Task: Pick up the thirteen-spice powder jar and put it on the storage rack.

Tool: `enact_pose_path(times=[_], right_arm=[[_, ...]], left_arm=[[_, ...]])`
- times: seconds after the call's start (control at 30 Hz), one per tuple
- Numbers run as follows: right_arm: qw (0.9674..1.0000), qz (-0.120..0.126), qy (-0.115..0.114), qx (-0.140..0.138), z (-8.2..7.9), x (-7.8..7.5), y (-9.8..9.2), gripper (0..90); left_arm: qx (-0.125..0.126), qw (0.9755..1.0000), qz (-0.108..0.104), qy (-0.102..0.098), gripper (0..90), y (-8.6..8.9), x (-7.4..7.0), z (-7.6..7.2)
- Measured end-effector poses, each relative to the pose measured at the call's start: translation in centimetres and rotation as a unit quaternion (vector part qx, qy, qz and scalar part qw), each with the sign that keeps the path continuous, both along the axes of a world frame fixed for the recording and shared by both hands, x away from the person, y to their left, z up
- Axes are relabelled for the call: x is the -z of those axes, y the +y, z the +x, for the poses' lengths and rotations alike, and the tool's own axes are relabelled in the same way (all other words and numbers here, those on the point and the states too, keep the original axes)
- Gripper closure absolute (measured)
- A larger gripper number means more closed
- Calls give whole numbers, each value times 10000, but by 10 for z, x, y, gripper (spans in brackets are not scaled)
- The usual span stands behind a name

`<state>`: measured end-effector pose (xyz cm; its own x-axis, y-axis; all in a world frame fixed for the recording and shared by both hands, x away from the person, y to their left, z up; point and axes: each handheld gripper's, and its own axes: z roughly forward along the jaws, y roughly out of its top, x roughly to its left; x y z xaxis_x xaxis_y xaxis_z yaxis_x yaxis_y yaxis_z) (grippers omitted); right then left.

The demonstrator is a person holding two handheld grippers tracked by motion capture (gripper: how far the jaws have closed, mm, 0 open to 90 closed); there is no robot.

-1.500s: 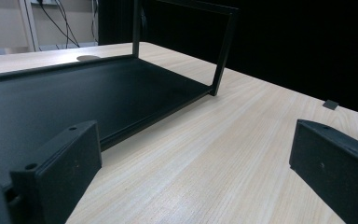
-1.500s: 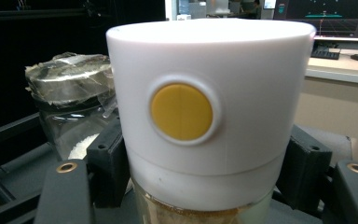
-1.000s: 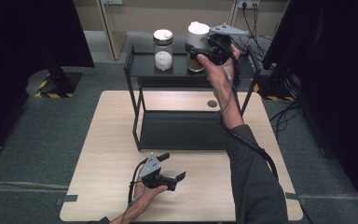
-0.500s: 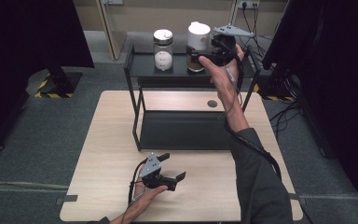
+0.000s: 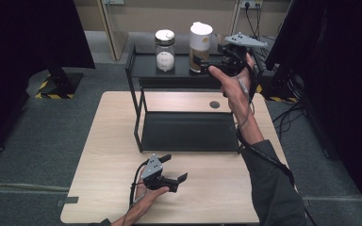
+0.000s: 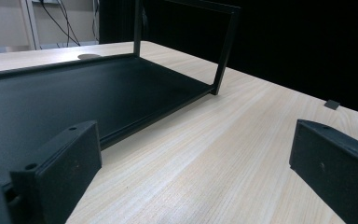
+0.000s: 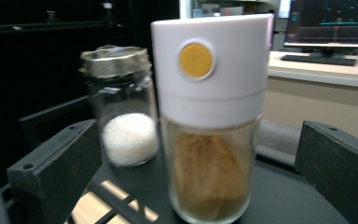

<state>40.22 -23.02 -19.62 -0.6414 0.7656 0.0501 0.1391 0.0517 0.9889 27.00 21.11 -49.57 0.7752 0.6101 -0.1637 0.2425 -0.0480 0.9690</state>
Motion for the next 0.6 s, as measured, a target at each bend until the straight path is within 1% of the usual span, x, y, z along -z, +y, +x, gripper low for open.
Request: enact_pose_path(times=[0.33,0.4,0.6], right_arm=[[9995,68,-92,-302,-18,12,-18,6],[9992,124,-115,-357,-22,16,-21,5],[9982,160,-220,-538,-35,26,-29,5]], left_arm=[[-9,10000,-5,-1,15,0,0,0],[-13,10000,-12,-2,15,1,0,0],[-25,10000,-15,-5,15,1,0,0]])
